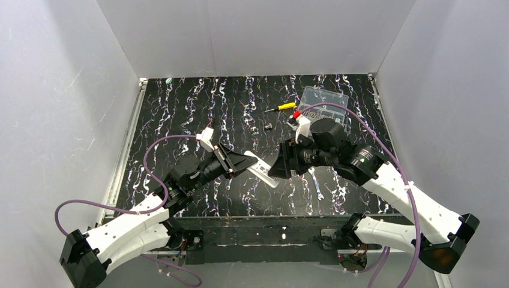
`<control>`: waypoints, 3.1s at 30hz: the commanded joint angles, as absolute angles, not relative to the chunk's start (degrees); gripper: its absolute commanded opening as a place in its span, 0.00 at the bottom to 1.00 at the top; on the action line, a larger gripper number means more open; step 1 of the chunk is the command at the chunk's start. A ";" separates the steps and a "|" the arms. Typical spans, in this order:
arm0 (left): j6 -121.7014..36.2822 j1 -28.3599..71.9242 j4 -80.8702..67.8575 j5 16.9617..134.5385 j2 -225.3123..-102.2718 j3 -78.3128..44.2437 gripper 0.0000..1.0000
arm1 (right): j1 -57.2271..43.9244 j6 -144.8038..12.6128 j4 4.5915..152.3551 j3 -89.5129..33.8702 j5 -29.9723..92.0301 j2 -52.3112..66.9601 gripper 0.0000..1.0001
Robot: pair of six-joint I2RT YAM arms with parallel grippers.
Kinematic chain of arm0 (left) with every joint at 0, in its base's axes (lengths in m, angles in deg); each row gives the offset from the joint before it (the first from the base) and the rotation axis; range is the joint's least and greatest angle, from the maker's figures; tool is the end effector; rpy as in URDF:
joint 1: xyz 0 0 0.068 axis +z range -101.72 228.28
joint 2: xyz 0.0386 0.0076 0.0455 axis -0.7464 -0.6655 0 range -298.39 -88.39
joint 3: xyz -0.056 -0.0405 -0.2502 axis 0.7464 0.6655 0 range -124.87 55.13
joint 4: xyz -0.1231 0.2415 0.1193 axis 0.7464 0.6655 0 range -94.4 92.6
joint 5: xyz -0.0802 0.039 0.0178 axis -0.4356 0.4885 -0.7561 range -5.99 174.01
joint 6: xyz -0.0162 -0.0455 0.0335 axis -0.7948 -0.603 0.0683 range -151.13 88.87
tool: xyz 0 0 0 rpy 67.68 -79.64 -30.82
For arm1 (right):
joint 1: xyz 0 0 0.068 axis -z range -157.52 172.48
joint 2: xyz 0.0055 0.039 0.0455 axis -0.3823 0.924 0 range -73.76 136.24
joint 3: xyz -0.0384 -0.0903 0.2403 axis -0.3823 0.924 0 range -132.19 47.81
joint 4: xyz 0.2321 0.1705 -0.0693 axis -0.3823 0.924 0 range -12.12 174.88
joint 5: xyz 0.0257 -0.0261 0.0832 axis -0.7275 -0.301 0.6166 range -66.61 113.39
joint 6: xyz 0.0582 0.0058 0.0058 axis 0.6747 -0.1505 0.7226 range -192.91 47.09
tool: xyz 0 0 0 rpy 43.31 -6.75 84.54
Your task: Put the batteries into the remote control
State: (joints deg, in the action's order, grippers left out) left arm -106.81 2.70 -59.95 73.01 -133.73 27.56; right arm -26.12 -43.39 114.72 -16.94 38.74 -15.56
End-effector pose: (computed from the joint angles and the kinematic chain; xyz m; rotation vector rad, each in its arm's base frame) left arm 0.1497 -0.1644 0.3336 -0.0774 1.1259 -2.0214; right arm 0.1638 0.2029 0.3600 -0.5493 2.2097 1.0587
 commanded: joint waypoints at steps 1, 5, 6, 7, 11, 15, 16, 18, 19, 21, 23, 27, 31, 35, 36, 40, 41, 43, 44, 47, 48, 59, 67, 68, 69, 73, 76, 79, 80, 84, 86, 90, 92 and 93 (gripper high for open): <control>-107.24 2.55 -66.46 72.23 -133.11 26.48 0.00 | -25.41 -42.66 112.15 -16.71 38.70 -15.32 0.74; -107.24 2.56 -66.46 72.23 -133.18 26.49 0.00 | -25.08 -42.34 111.80 -16.70 39.11 -14.90 0.74; -107.24 2.53 -66.47 72.23 -133.18 26.48 0.00 | -25.00 -42.33 111.75 -16.70 39.19 -14.75 0.74; -107.24 2.50 -66.50 72.30 -133.17 26.56 0.00 | -24.91 -42.28 111.72 -16.70 39.15 -14.63 0.74; -107.20 2.50 -66.56 72.31 -133.17 26.40 0.00 | -24.67 -42.22 111.36 -16.70 39.56 -14.11 0.73; -107.19 2.54 -66.41 72.20 -133.20 26.31 0.00 | -24.55 -42.15 110.94 -16.79 40.49 -13.50 0.73; -107.16 2.51 -66.37 72.19 -133.20 26.32 0.00 | -24.55 -42.23 110.95 -16.79 40.71 -13.36 0.73; -107.18 2.55 -66.44 72.23 -133.25 26.31 0.00 | -24.53 -42.45 110.84 -16.79 41.15 -13.14 0.73; -107.16 2.54 -66.45 72.23 -133.33 26.31 0.00 | -24.54 -42.50 110.84 -16.79 41.44 -13.07 0.73; -107.17 2.57 -66.45 72.19 -133.39 26.30 0.00 | -24.59 -42.77 110.85 -16.70 41.92 -13.03 0.73; -107.17 2.57 -66.45 72.21 -133.35 26.31 0.00 | -24.55 -42.97 110.89 -16.68 42.26 -12.95 0.73; -107.07 2.55 -66.45 72.17 -133.23 26.56 0.00 | -24.55 -43.35 110.97 -16.78 42.21 -13.09 0.73; -106.72 2.53 -65.44 72.35 -132.72 26.93 0.00 | -24.46 -44.06 111.48 -17.84 42.27 -13.27 0.73; -106.67 2.50 -65.02 72.40 -132.51 27.18 0.00 | -24.46 -44.63 112.08 -19.08 42.37 -13.46 0.74; -106.63 2.51 -65.12 72.47 -132.45 27.27 0.00 | -24.46 -44.69 112.27 -19.46 42.37 -13.42 0.74; -106.63 2.57 -65.34 72.63 -132.58 27.52 0.00 | -24.46 -45.10 112.65 -20.66 42.59 -13.68 0.74; -106.63 2.52 -65.37 72.51 -132.67 27.53 0.00 | -24.46 -45.06 112.63 -20.92 42.70 -13.72 0.74; -106.71 2.52 -65.55 72.49 -132.70 27.61 0.00 | -24.46 -45.06 112.62 -21.38 42.68 -13.96 0.74; -106.78 2.53 -65.68 72.50 -132.80 27.62 0.00 | -24.52 -45.08 112.62 -21.63 42.72 -14.06 0.74; -106.80 2.55 -65.59 72.49 -132.71 27.79 0.00 | -24.46 -45.07 112.79 -22.24 42.81 -14.21 0.74; -106.83 2.53 -65.54 72.54 -132.66 27.80 0.00 | -24.46 -45.07 112.86 -22.43 42.93 -14.24 0.74; -106.63 2.50 -61.23 74.37 -131.37 28.06 0.00 | -25.08 -48.99 117.22 -26.61 39.86 -14.31 0.46; -107.00 2.55 -61.00 74.65 -132.01 28.02 0.00 | -30.85 -50.61 120.00 -29.42 34.56 -11.30 0.44; -107.02 2.50 -60.52 74.76 -131.96 27.92 0.00 | -31.71 -50.86 120.66 -29.89 32.86 -10.84 0.48; -106.98 2.56 -60.06 74.75 -131.91 27.83 0.00 | -32.40 -51.26 121.32 -30.43 31.27 -10.44 0.50; -106.95 2.52 -58.73 75.00 -131.78 27.54 0.00 | -34.87 -52.24 123.64 -32.03 25.90 -9.24 0.53; -107.02 2.50 -58.87 75.05 -132.05 27.58 0.00 | -35.89 -52.72 123.84 -32.31 24.63 -9.07 0.46; -107.16 2.57 -59.11 75.00 -132.37 27.54 0.00 | -36.46 -53.04 123.76 -32.28 24.63 -8.75 0.42; -107.22 2.51 -59.17 75.02 -132.46 27.46 0.00 | -36.69 -53.23 123.82 -32.39 24.62 -8.45 0.41; -107.24 2.55 -59.24 74.89 -132.66 27.28 0.00 | -37.58 -53.77 124.06 -32.56 24.55 -7.37 0.47; -107.24 2.56 -59.33 74.85 -132.75 27.19 0.00 | -37.81 -53.87 124.15 -32.51 24.50 -6.89 0.48; -107.24 2.54 -59.33 74.70 -132.81 27.25 0.00 | -37.99 -53.90 124.31 -32.01 24.02 -6.26 0.48; -107.23 2.54 -59.49 74.68 -132.75 27.19 0.00 | -37.99 -53.99 124.00 -31.54 23.93 -6.25 0.48; -107.24 2.55 -59.56 74.66 -132.66 27.19 0.00 | -37.99 -53.97 123.86 -31.33 23.92 -6.23 0.47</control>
